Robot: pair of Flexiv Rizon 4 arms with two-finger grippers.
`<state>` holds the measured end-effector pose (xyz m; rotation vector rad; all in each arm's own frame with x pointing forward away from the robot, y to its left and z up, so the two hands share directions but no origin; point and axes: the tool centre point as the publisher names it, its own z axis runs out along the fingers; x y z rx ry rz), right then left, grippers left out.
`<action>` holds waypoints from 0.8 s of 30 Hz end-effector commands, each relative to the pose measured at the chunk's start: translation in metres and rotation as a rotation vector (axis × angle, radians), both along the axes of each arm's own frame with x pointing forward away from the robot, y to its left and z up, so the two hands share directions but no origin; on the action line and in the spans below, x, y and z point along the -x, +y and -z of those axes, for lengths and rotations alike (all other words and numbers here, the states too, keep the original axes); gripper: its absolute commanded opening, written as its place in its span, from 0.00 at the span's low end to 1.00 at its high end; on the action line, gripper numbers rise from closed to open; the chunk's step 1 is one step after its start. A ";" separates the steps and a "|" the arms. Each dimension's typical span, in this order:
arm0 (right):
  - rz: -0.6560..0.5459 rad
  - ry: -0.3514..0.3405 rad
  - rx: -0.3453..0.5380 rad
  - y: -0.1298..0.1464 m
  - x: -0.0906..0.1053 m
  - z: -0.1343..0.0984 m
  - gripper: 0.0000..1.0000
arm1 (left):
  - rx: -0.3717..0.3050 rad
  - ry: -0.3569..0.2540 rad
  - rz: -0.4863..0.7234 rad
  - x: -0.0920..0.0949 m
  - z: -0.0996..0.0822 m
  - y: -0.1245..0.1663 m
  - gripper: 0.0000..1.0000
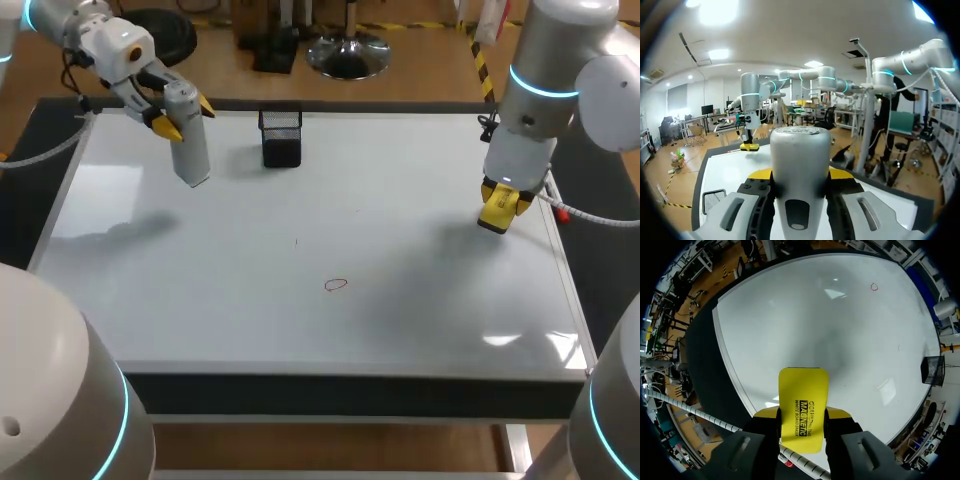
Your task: Pick up the inspection probe, press it on each red-marked spot on the whiteboard one by one, put down the probe, pick up the eraser, and wipe off all the red marks.
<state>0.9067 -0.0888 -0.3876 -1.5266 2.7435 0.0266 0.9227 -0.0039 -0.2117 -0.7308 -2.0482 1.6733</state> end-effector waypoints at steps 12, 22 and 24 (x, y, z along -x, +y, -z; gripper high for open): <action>-0.002 -0.001 0.003 0.000 0.000 0.000 0.00 | -0.004 0.015 0.008 -0.008 0.002 0.004 0.00; -0.002 -0.001 0.003 0.000 0.000 0.000 0.00 | -0.004 0.015 0.008 -0.008 0.002 0.004 0.00; -0.002 -0.001 0.003 0.000 0.000 0.000 0.00 | -0.004 0.015 0.008 -0.008 0.002 0.004 0.00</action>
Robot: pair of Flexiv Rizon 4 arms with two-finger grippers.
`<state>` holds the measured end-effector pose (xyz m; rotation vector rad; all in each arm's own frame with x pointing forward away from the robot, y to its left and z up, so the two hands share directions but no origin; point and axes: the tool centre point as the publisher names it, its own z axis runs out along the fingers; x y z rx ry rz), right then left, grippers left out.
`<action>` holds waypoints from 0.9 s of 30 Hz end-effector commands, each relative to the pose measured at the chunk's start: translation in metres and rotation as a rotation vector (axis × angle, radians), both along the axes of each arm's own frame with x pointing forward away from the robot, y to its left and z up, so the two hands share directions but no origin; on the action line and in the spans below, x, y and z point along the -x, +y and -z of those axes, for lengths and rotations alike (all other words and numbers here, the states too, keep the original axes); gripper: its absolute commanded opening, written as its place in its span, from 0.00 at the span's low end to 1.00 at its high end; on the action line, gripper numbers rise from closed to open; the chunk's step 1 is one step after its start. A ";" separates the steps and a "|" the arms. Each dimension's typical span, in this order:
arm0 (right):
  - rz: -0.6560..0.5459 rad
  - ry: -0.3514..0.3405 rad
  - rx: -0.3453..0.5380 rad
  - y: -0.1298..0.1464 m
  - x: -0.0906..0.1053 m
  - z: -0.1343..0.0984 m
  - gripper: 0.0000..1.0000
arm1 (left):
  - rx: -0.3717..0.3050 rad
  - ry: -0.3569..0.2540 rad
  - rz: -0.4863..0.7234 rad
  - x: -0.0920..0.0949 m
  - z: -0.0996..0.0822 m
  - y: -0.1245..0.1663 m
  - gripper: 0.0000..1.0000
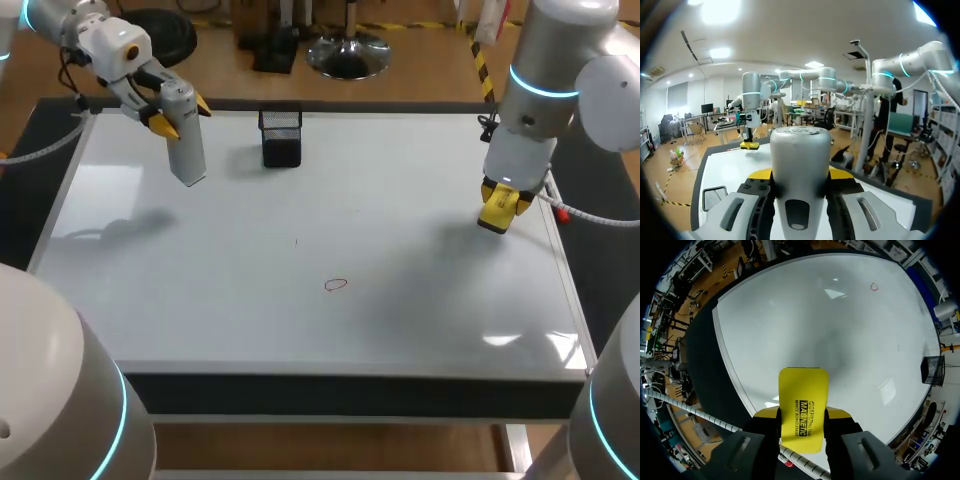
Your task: Pick up the inspection probe, press it on each red-marked spot on the whiteboard one by one, put down the probe, pick up the eraser, and wipe off all the red marks.
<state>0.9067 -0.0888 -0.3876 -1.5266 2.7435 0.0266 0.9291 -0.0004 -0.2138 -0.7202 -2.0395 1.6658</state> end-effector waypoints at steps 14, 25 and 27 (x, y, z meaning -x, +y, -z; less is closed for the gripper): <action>-0.131 -0.043 0.038 0.056 0.053 -0.011 0.00 | 0.001 0.001 0.004 -0.001 0.000 0.001 0.00; -0.318 -0.060 0.060 0.136 0.108 -0.013 0.00 | 0.001 0.001 0.004 -0.001 0.000 0.001 0.00; -0.354 -0.060 0.053 0.150 0.116 -0.013 0.00 | 0.001 0.001 0.004 -0.001 0.000 0.001 0.00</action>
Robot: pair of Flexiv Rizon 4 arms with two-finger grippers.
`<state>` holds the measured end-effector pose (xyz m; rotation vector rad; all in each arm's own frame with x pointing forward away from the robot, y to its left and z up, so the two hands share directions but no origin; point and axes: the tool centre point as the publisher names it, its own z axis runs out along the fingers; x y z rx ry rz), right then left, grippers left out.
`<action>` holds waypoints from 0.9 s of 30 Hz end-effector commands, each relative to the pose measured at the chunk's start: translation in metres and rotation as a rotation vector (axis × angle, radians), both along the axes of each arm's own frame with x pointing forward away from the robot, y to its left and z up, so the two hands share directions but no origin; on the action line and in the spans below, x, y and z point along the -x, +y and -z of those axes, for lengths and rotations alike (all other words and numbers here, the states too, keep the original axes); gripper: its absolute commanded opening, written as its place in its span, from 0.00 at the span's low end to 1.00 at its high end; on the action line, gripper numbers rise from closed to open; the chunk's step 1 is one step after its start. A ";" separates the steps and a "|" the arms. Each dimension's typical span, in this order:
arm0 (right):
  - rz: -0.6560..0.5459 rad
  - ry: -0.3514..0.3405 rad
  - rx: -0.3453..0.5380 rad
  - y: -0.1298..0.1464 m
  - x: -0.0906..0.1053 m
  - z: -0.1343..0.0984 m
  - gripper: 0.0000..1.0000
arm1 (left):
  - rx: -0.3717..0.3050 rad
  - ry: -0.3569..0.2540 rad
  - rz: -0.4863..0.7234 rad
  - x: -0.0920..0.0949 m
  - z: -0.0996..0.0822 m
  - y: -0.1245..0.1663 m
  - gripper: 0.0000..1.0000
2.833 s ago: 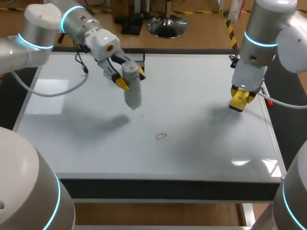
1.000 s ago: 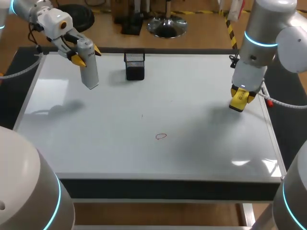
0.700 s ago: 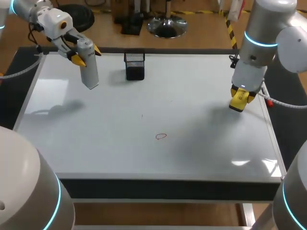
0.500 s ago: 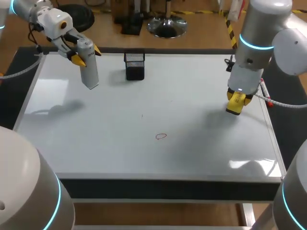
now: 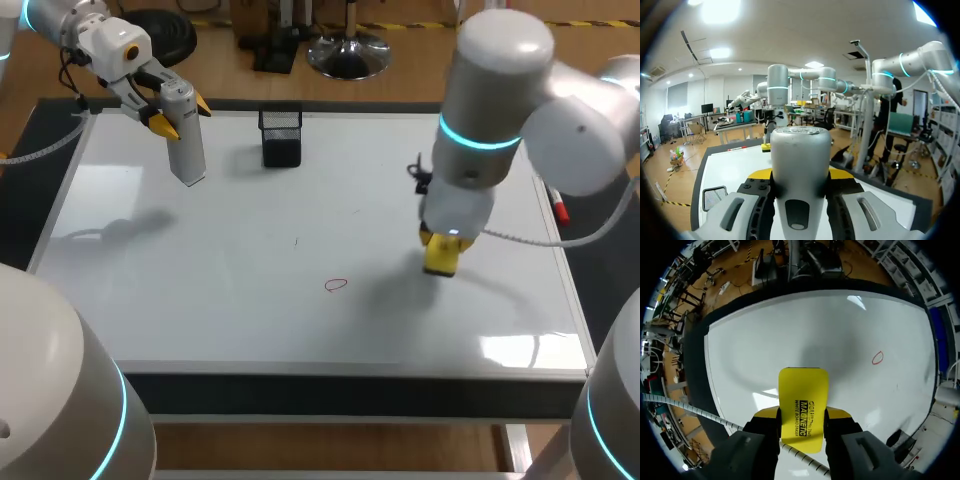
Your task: Pick up the inspection probe, press it on each red-marked spot on the whiteboard one by one, put down the probe, pick up the eraser, and wipe off all the red marks.
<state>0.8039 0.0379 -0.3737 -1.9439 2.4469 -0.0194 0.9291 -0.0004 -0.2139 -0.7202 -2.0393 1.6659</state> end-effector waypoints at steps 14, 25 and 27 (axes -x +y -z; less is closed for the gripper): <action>-0.190 -0.039 0.052 0.111 0.039 0.013 0.00 | 0.001 0.001 0.004 -0.001 -0.001 0.001 0.00; -0.280 -0.030 0.049 0.155 0.032 0.022 0.00 | 0.001 0.001 0.004 -0.001 -0.001 0.001 0.00; -0.289 -0.030 0.049 0.161 0.032 0.025 0.00 | 0.001 0.001 0.004 -0.001 -0.001 0.001 0.00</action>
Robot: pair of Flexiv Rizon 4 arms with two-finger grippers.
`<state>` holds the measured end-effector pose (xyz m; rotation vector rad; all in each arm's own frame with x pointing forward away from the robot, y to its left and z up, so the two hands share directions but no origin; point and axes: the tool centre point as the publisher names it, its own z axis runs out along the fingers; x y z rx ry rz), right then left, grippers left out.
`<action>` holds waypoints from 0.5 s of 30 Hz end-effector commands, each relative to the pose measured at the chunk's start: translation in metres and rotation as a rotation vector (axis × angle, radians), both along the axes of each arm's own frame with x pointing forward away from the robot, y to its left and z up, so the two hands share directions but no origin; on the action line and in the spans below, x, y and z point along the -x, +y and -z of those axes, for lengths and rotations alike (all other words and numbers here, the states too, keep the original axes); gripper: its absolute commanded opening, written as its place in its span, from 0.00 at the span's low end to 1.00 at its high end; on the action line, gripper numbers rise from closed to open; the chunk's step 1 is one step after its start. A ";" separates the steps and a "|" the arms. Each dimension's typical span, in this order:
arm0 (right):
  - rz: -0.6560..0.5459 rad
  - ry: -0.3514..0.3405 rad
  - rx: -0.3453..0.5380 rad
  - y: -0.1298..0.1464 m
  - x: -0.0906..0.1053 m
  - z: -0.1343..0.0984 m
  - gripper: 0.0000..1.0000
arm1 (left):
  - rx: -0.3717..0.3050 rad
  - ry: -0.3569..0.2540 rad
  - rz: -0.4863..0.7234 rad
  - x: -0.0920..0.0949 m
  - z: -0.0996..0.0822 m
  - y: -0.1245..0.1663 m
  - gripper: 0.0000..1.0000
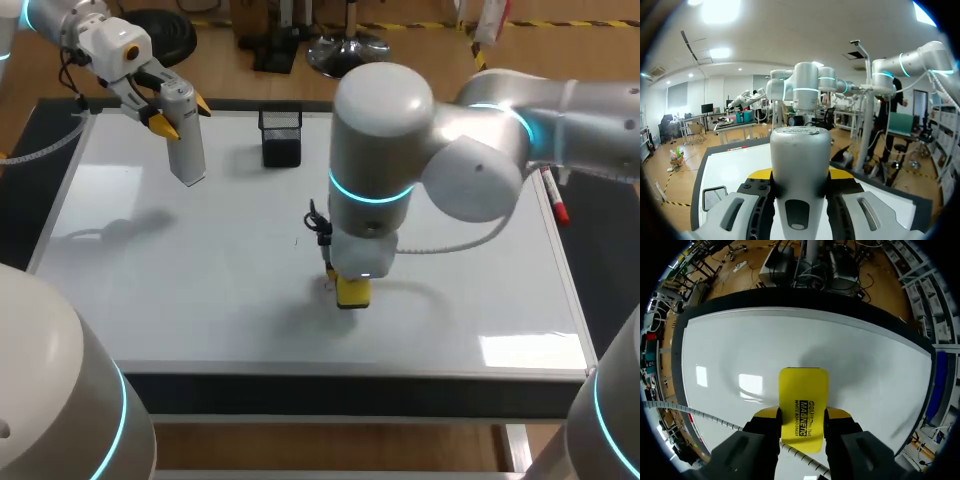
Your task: Pick up the inspection probe, press it on each red-marked spot on the whiteboard one by one, put down the probe, pick up the eraser, and wipe off all the red marks.
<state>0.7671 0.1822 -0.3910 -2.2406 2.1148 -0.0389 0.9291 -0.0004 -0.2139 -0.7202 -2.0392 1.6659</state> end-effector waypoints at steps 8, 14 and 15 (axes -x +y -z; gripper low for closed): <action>-0.035 0.001 0.077 0.028 -0.006 0.016 0.00 | 0.001 0.001 0.004 -0.001 -0.001 0.001 0.00; -0.042 0.002 0.074 0.031 -0.010 0.017 0.00 | 0.001 0.001 0.004 -0.001 -0.001 0.001 0.00; -0.043 0.004 0.072 0.032 -0.010 0.018 0.00 | 0.001 0.001 0.004 -0.001 -0.001 0.001 0.00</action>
